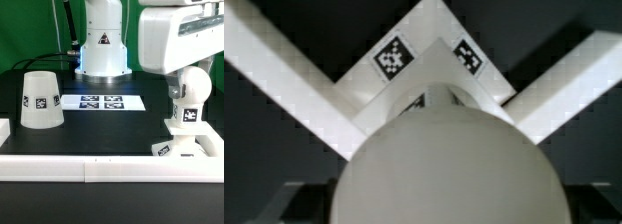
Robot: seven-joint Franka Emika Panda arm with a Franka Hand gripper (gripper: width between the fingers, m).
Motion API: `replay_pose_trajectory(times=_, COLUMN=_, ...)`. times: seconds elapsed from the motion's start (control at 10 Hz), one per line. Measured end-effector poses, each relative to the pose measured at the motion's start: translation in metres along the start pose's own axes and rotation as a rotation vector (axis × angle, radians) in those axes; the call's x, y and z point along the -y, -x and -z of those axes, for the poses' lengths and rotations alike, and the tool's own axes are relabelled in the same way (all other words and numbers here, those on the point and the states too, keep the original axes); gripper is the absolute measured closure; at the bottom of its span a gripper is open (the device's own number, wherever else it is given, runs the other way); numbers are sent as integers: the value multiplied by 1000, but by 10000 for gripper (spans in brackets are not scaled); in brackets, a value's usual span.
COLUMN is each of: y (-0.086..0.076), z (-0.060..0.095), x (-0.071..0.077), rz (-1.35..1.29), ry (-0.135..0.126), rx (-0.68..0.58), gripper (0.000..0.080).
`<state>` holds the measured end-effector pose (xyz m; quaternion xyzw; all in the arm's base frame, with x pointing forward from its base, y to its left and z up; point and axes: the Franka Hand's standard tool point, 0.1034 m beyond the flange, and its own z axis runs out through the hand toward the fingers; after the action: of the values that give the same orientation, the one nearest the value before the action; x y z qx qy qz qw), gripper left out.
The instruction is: Assemble lamp
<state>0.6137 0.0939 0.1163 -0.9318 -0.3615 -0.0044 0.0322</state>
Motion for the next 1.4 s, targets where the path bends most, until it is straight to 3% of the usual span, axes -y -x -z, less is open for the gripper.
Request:
replay_pose_trajectory(times=0.7, y=-3, z=1, x=-2, rz=-613, ry=-3, rx=-33, gripper=220)
replay_pose_trajectory(times=1.4, y=-5, z=2, x=-1, rz=-1214, ry=-26, rx=-32, gripper=220)
